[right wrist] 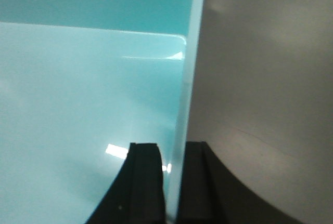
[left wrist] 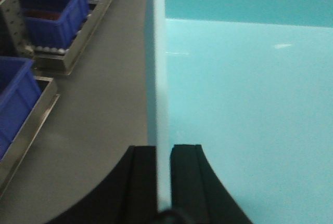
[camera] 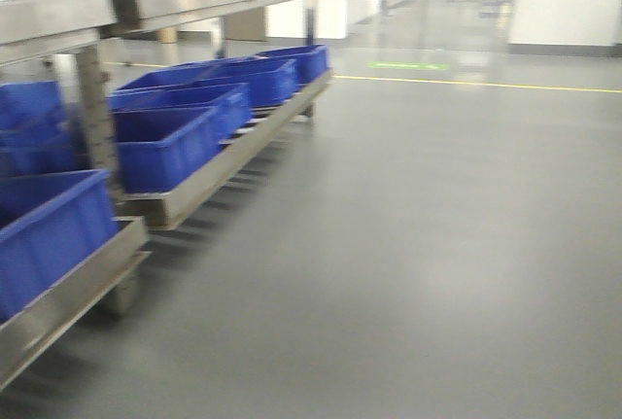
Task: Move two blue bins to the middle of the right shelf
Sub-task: 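Drive the base to another roller shelf carrying the teal bin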
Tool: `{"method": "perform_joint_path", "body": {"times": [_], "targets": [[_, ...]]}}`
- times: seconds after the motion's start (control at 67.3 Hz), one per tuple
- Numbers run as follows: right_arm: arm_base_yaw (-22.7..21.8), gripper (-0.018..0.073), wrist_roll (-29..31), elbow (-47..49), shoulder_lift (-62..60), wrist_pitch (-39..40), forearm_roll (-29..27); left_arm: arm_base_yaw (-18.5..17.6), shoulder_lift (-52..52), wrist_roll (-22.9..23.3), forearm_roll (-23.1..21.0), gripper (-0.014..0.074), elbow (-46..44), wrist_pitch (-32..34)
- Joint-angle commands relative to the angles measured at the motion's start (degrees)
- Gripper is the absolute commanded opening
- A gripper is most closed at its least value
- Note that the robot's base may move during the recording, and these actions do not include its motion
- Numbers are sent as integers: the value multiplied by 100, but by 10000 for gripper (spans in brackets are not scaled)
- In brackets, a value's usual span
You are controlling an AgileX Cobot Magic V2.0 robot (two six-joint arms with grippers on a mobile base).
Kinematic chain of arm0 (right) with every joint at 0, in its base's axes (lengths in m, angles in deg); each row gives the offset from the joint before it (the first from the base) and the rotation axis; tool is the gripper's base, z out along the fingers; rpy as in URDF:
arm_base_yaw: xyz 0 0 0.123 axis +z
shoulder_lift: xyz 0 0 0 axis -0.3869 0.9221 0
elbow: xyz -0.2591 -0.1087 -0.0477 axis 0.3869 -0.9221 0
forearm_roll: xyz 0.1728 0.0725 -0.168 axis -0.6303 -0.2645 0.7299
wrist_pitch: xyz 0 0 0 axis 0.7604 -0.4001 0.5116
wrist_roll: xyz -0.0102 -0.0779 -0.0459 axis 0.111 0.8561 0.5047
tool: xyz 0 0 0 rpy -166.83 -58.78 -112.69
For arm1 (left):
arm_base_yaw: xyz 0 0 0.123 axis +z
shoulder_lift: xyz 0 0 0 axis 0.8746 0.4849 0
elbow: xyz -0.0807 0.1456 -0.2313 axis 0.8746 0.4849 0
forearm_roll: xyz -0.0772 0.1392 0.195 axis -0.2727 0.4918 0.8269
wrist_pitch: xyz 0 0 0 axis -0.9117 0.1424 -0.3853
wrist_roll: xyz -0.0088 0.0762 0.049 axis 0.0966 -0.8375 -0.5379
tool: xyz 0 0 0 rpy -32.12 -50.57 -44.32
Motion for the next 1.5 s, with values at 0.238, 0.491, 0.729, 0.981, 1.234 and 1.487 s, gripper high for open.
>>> {"method": "perform_joint_path", "body": {"times": [0.238,0.491,0.729,0.981,1.234,1.487], "targets": [[14,-167,96,54,-57,230,-86,-30,-87,4,-193,-111,-96,452],[14,-167,96,54,-57,230,-86,-30,-87,4,-193,-111,-96,452],[14,-167,96,54,-57,230,-86,-30,-87,4,-193,-111,-96,452],[14,-167,96,54,-57,230,-86,-30,-87,4,-193,-111,-96,452],[14,-167,96,54,-57,253,-86,-30,-87,4,-193,-111,-96,452],[14,-167,96,54,-57,253,-86,-30,-25,4,-193,-111,-96,460]]}}
